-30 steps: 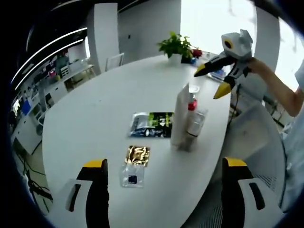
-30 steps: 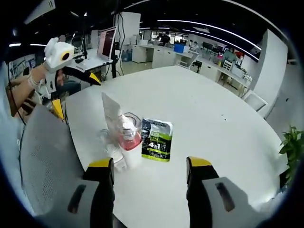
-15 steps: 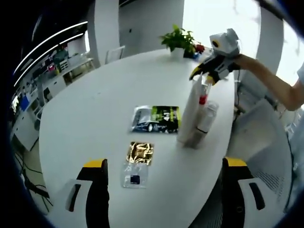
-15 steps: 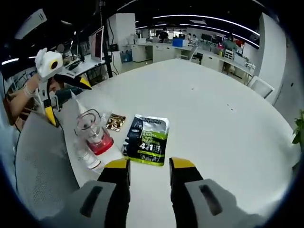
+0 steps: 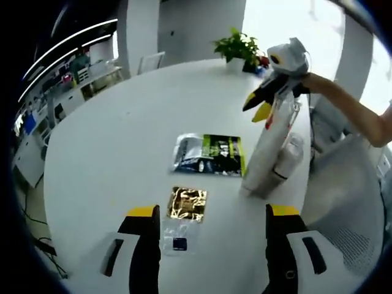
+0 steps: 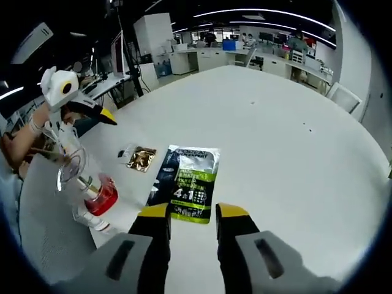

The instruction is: Arrange the skincare products in the storage area until every visible bottle or jar stands upright without overlapping.

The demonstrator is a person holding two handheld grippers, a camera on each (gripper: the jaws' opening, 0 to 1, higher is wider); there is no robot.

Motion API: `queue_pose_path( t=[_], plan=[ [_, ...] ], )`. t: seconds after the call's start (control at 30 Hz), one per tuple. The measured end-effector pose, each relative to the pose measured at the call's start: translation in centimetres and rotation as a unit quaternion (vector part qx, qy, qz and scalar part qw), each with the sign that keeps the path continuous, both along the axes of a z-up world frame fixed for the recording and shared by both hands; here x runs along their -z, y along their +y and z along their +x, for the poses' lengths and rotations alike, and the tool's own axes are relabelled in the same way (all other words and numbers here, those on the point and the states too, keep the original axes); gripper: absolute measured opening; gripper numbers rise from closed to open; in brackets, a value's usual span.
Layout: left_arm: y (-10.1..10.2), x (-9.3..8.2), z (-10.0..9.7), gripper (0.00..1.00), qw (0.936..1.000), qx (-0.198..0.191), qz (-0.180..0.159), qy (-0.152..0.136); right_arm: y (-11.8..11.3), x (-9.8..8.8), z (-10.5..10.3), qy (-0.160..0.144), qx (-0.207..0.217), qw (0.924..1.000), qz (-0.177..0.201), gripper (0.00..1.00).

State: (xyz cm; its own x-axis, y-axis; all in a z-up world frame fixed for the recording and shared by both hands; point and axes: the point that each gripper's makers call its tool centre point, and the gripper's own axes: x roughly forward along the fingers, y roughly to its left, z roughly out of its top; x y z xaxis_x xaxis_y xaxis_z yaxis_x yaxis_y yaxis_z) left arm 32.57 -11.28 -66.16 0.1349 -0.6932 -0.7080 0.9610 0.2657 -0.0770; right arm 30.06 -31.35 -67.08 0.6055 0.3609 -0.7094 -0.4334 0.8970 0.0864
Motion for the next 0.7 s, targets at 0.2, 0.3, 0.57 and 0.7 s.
queue_pose_path(
  t=[0.2, 0.3, 0.57, 0.7],
  plan=[
    [-1.8, 1.2, 0.8, 0.43, 0.9999, -0.001, -0.001, 0.012, 0.2, 1.0, 0.8, 0.014, 0.002, 0.9998, 0.012, 0.25],
    [-2.6, 1.7, 1.2, 0.33, 0.9995, -0.012, -0.011, 0.028, 0.5, 1.5, 1.0, 0.020, -0.004, 0.9997, 0.014, 0.27],
    [-5.3, 3.2, 1.4, 0.21, 0.9896, -0.061, -0.061, 0.115, 0.9, 2.7, 1.8, 0.045, -0.011, 0.9987, 0.023, 0.24],
    [-6.2, 4.0, 1.2, 0.21, 0.9841, -0.080, -0.060, 0.147, 1.2, 3.1, 2.3, 0.052, -0.004, 0.9973, 0.052, 0.23]
  ],
)
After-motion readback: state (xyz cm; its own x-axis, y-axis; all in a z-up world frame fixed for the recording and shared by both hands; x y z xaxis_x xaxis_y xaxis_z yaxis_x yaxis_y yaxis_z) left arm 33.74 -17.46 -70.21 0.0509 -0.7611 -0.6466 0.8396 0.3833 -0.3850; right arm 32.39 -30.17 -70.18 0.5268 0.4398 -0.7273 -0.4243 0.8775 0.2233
